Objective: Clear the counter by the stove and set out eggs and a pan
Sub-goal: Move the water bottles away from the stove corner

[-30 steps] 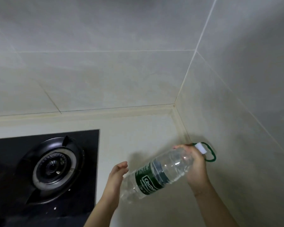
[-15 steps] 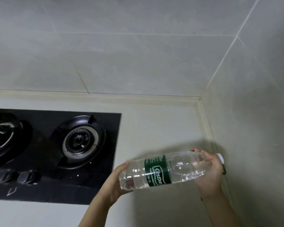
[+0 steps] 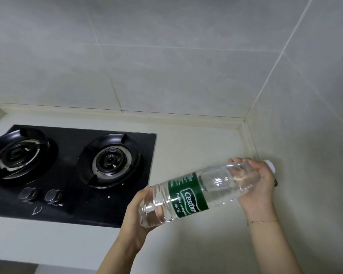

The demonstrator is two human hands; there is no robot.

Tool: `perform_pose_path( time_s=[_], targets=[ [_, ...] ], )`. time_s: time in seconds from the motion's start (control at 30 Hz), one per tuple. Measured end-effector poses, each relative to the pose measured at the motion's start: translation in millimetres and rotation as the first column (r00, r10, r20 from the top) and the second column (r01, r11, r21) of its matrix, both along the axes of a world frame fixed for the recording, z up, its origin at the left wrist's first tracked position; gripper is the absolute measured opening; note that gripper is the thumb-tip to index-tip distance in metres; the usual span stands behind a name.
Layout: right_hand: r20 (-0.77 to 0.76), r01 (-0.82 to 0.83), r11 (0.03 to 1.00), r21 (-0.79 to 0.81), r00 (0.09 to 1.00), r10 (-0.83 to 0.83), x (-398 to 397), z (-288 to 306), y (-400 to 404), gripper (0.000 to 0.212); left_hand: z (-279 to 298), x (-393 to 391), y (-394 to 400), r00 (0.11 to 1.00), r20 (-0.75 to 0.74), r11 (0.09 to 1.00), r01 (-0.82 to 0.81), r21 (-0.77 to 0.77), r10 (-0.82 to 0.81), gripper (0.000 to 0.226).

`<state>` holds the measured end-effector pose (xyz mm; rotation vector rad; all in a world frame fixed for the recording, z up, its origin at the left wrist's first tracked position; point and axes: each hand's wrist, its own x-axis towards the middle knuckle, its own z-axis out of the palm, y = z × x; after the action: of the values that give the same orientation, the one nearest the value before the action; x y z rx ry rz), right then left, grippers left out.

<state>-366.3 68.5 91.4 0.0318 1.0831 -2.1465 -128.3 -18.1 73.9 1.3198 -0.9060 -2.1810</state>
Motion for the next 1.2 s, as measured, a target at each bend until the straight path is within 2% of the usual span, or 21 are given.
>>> perform_pose_path(
  time_s=[0.17, 0.3, 0.5, 0.63, 0.7, 0.83, 0.93, 1.0, 1.13, 1.2],
  targets=[
    [-0.058, -0.109, 0.993, 0.04, 0.992, 0.112, 29.2, 18.2, -7.7, 0.012, 16.9, 33.9, 20.9, 0.987, 0.05, 0.988, -0.148, -0.053, 0.151, 0.045],
    [-0.05, -0.243, 0.97, 0.025, 0.968, 0.244, 50.5, 26.4, -23.0, 0.02, 25.6, 60.3, 44.0, 0.948, 0.105, 0.953, -0.295, -0.065, 0.301, 0.033],
    [0.013, -0.465, 0.885, -0.008, 0.885, 0.465, 102.3, 22.2, -39.9, 0.012, 36.0, 115.7, 86.4, 0.847, 0.092, 0.852, -0.521, -0.059, 0.524, 0.025],
    [0.001, -0.55, 0.835, -0.03, 0.835, 0.55, 146.4, 29.4, -49.5, 0.02, 38.5, 153.6, 107.9, 0.787, 0.096, 0.793, -0.607, -0.056, 0.609, 0.028],
    [-0.028, -0.599, 0.8, -0.035, 0.801, 0.598, 174.5, 34.0, -52.2, 0.023, 39.0, 177.8, 116.6, 0.736, 0.102, 0.743, -0.666, -0.063, 0.669, 0.03],
    [0.012, -0.693, 0.721, -0.027, 0.721, 0.693, 232.3, 40.4, -53.6, 0.036, 37.9, 227.6, 132.8, 0.68, 0.081, 0.684, -0.727, -0.059, 0.729, 0.042],
    [-0.007, -0.756, 0.654, 0.01, 0.654, 0.756, 284.9, 45.0, -54.2, 0.031, 41.9, 269.5, 150.0, 0.622, 0.019, 0.622, -0.782, -0.044, 0.783, 0.032],
    [-0.041, -0.785, 0.619, 0.031, 0.618, 0.785, 322.0, 48.1, -52.5, 0.036, 43.5, 300.2, 160.2, 0.571, -0.002, 0.571, -0.821, -0.017, 0.821, 0.027],
    [-0.118, -0.857, 0.513, 0.059, 0.504, 0.856, 396.4, 54.1, -42.2, 0.033, 40.5, 369.1, 183.6, 0.5, 0.016, 0.501, -0.865, -0.019, 0.866, 0.048],
    [-0.145, -0.883, 0.462, 0.08, 0.449, 0.882, 430.8, 55.0, -36.6, 0.032, 39.2, 401.4, 196.0, 0.463, 0.015, 0.463, -0.886, -0.018, 0.886, 0.048]
  ],
)
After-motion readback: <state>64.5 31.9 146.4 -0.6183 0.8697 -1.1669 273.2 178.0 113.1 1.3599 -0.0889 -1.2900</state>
